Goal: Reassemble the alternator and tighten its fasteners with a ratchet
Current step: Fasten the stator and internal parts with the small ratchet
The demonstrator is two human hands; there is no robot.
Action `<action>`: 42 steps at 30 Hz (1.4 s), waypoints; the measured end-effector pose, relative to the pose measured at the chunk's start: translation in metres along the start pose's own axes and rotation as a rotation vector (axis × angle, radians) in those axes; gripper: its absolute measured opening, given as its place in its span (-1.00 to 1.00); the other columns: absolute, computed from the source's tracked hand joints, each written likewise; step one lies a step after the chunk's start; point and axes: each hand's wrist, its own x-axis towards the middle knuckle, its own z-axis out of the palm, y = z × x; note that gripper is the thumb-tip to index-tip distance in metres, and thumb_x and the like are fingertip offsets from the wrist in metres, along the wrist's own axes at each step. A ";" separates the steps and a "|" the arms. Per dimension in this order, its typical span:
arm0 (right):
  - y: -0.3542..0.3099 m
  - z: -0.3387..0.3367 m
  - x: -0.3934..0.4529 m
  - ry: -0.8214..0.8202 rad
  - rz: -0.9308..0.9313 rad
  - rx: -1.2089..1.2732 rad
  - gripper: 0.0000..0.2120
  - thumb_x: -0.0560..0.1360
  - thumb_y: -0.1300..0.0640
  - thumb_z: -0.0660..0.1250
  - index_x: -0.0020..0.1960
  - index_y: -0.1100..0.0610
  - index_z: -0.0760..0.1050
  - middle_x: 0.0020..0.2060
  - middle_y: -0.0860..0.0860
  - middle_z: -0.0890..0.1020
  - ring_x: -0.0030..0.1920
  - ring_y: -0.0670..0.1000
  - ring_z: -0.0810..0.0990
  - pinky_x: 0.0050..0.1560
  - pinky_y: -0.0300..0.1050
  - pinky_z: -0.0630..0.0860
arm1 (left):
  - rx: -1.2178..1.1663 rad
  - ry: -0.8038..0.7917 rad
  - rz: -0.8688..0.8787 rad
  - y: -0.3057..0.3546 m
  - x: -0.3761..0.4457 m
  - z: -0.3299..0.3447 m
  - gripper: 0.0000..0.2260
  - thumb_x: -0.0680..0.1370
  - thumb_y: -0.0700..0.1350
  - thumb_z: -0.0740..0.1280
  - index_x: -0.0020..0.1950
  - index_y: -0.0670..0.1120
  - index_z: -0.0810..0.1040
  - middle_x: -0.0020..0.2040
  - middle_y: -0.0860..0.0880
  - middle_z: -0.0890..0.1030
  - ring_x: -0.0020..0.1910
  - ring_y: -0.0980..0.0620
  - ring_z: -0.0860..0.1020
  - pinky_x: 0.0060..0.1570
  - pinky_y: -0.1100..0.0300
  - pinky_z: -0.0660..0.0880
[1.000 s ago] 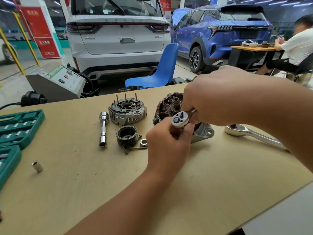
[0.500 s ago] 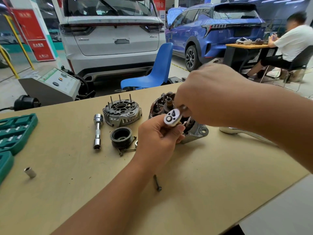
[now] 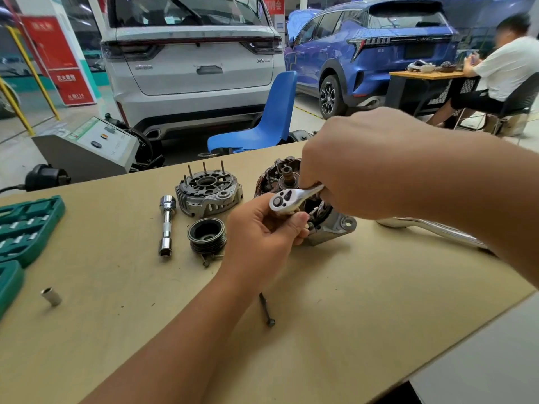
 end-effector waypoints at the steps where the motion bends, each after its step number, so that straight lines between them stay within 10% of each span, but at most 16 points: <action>1: 0.002 -0.001 -0.001 0.033 0.018 0.001 -0.92 0.48 0.18 0.30 -0.16 0.02 0.46 -0.40 -0.03 0.40 -0.43 0.01 0.37 -0.35 -0.16 0.29 | 0.005 -0.025 -0.001 0.000 0.001 -0.001 -0.89 0.55 -0.35 0.45 -0.06 -0.14 0.65 -0.24 -0.14 0.70 -0.27 -0.07 0.71 -0.23 0.14 0.64; 8: -0.002 0.002 0.005 -0.077 -0.028 0.032 -0.76 0.49 0.13 0.26 -0.29 0.15 0.28 -0.43 -0.04 0.36 -0.44 0.00 0.40 -0.39 -0.12 0.43 | 0.000 -0.033 0.020 -0.001 0.000 0.001 -0.88 0.54 -0.38 0.43 -0.08 -0.18 0.63 -0.22 -0.20 0.68 -0.26 -0.05 0.72 -0.23 0.20 0.63; 13: 0.002 -0.005 -0.002 0.140 0.039 -0.019 -0.67 0.42 0.28 0.31 -0.39 0.09 0.21 -0.49 0.01 0.35 -0.48 0.04 0.35 -0.32 -0.14 0.29 | 0.034 -0.031 0.035 0.001 0.001 0.002 -0.89 0.54 -0.39 0.44 -0.11 -0.21 0.61 -0.22 -0.21 0.68 -0.25 -0.09 0.72 -0.21 0.15 0.65; 18: -0.008 -0.006 0.000 -0.151 0.008 0.123 -0.67 0.42 0.10 0.38 -0.33 0.11 0.23 -0.38 -0.02 0.43 -0.34 0.09 0.54 -0.19 0.05 0.62 | 0.176 -0.035 0.117 0.004 -0.002 0.005 -0.68 0.49 -0.40 0.47 -0.19 0.04 0.60 -0.31 0.09 0.65 -0.33 0.10 0.64 -0.27 0.22 0.58; 23: -0.002 -0.008 -0.002 0.090 0.050 -0.044 -0.70 0.45 0.26 0.30 -0.36 0.09 0.25 -0.46 0.00 0.39 -0.43 0.02 0.40 -0.15 -0.05 0.44 | 0.057 -0.036 0.023 0.001 0.000 0.004 -0.86 0.52 -0.41 0.45 -0.11 -0.19 0.63 -0.21 -0.21 0.69 -0.23 -0.15 0.71 -0.16 0.02 0.68; 27: -0.010 0.001 0.001 -0.218 -0.007 0.047 -0.88 0.60 0.15 0.20 0.04 0.04 0.50 -0.21 -0.07 0.45 -0.30 -0.02 0.33 -0.40 -0.33 0.20 | 0.086 -0.004 0.033 0.004 -0.001 0.007 -0.82 0.51 -0.36 0.47 -0.12 -0.07 0.67 -0.25 -0.02 0.69 -0.27 0.04 0.68 -0.22 0.10 0.64; 32: -0.003 -0.006 -0.003 0.060 0.079 -0.053 -0.81 0.46 0.21 0.28 -0.29 0.08 0.35 -0.40 0.00 0.44 -0.40 0.04 0.41 -0.29 -0.11 0.31 | 0.128 -0.038 0.022 0.002 0.000 0.002 -0.91 0.51 -0.33 0.49 -0.08 -0.16 0.67 -0.20 -0.10 0.71 -0.19 -0.13 0.71 -0.10 -0.16 0.68; 37: 0.010 -0.001 -0.019 -0.245 0.105 0.326 -0.90 0.57 0.06 0.30 -0.10 -0.05 0.57 -0.20 -0.07 0.55 -0.18 -0.01 0.55 -0.29 -0.09 0.49 | 0.408 0.072 0.121 -0.001 -0.006 -0.003 -0.87 0.42 -0.05 0.63 -0.14 -0.02 0.72 -0.32 0.15 0.67 -0.36 0.19 0.61 -0.33 0.29 0.55; 42: 0.025 0.046 -0.060 0.300 0.660 1.143 -0.90 0.54 0.16 0.41 -0.14 0.02 0.62 -0.43 -0.05 0.57 -0.49 -0.09 0.50 -0.38 -0.15 0.38 | 0.558 0.083 -0.010 -0.005 -0.008 0.009 -0.78 0.47 0.08 0.56 -0.30 0.01 0.70 -0.47 0.15 0.60 -0.47 0.17 0.57 -0.38 0.19 0.49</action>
